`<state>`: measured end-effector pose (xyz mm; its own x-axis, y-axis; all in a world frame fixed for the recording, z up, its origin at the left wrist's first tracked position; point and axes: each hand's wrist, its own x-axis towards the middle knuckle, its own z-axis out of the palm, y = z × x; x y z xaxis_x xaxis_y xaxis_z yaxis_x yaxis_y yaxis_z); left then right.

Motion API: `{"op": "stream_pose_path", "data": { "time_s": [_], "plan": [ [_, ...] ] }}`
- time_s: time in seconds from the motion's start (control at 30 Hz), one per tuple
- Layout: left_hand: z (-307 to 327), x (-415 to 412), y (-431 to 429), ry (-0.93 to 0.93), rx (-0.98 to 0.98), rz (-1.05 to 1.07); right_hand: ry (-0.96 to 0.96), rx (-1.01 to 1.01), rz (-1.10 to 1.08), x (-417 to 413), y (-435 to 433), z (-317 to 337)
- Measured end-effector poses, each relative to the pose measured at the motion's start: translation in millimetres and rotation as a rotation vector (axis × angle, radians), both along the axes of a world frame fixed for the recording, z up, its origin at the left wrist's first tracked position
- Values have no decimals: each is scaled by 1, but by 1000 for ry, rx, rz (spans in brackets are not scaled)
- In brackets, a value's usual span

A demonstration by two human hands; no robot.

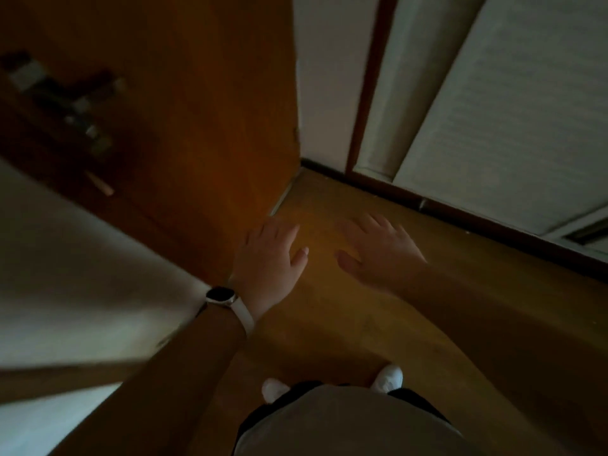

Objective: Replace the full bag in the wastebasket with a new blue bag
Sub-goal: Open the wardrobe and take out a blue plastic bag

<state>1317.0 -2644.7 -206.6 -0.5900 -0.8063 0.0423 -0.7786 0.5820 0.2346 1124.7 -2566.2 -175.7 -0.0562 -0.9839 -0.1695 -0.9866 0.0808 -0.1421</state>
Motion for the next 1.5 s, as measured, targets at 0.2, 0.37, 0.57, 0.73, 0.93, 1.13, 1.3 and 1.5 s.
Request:
{"op": "stream_pose_path", "data": {
  "time_s": [0.2, 0.37, 0.57, 0.73, 0.93, 1.13, 1.3, 1.5],
  "plan": [
    [35, -149, 24, 24, -64, -167, -26, -102, -202, -138, 67, 32],
    [61, -273, 63, 92, -144, -357, 10, -177, -378, -238, 132, 50],
    [83, -399, 115, 124, -151, -605, 70, -250, -647, -328, 212, 74],
    [96, -491, 146, 137, -178, -821, 85, -305, -862, -377, 269, 86],
    [92, -597, 181, 189, -101, -1045, 144, -275, -1099, -430, 315, 89],
    [85, -718, 201, 188, -120, -1311, 207, -209, -1317, -494, 340, 99],
    [91, -805, 201, 227, -97, -1451, 206, -157, -1454, -547, 340, 108],
    [90, -889, 229, 236, -52, -1620, 251, -163, -1621, -588, 359, 112]
  ]
}}
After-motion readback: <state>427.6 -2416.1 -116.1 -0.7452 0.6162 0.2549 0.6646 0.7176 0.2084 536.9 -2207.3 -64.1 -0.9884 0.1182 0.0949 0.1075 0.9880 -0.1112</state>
